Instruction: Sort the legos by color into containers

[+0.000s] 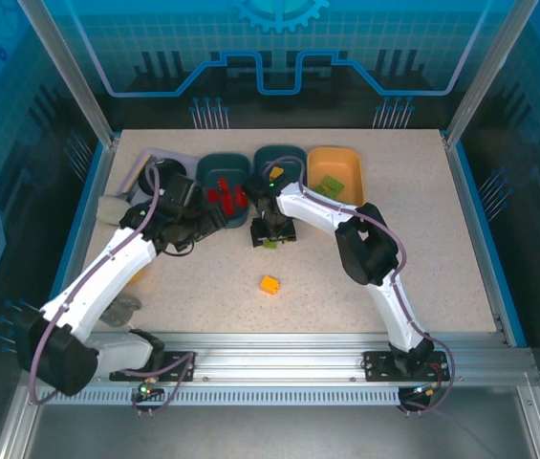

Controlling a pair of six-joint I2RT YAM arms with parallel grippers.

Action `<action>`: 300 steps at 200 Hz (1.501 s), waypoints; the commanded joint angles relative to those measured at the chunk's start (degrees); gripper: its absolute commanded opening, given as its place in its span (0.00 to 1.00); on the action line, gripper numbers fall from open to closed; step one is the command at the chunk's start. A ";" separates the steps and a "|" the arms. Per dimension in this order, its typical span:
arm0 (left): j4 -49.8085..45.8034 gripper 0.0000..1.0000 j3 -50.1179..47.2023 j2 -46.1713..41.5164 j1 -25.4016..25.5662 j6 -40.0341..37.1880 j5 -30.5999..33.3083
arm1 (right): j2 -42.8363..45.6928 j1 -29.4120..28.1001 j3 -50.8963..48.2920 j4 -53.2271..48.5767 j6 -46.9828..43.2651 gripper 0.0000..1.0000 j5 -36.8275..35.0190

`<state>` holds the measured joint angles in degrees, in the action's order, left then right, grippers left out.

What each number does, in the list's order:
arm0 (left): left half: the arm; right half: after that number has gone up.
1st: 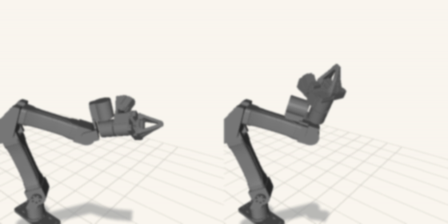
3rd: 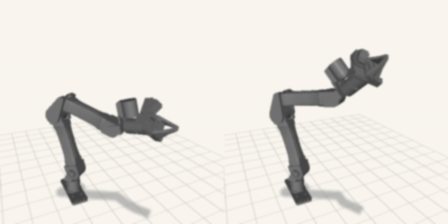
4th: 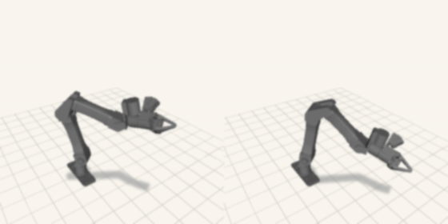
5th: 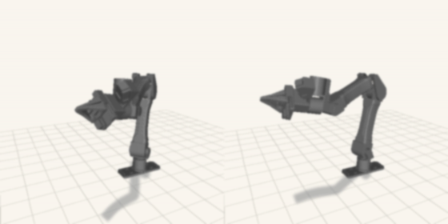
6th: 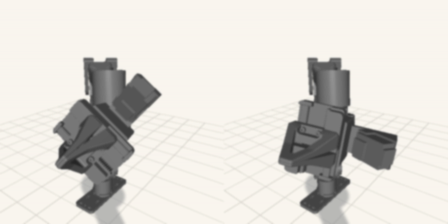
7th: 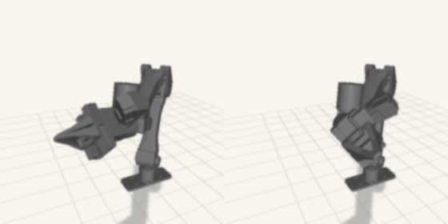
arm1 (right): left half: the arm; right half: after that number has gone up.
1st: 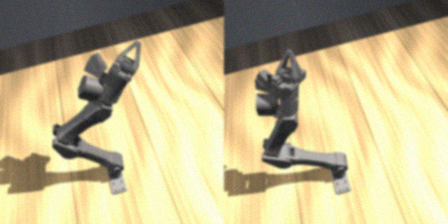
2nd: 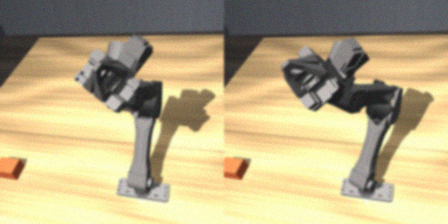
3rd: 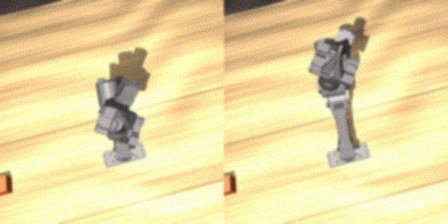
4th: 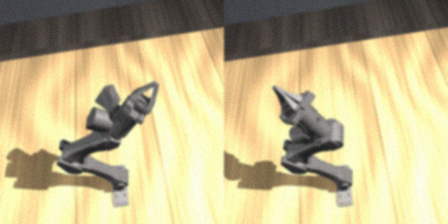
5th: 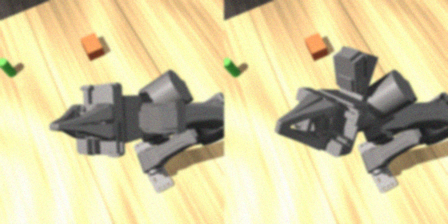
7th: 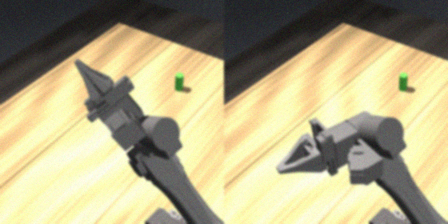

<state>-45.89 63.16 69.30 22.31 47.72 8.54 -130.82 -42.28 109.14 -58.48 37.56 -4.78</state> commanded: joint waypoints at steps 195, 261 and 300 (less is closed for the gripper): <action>10.89 0.88 -3.51 -6.48 6.32 -6.81 -11.07 | 18.64 4.62 -9.71 3.17 1.28 0.26 -5.82; 19.35 0.88 5.62 6.13 8.10 -7.75 -15.15 | 16.53 21.08 -4.67 7.45 0.60 0.24 -1.77; 20.35 0.88 11.58 12.79 8.73 -10.42 -16.26 | 3.47 26.43 9.94 8.38 3.03 0.24 0.88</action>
<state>-27.94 70.59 79.35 30.28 40.34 -5.45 -120.29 -17.72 110.80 -51.51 38.63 -7.25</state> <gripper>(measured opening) 0.877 0.309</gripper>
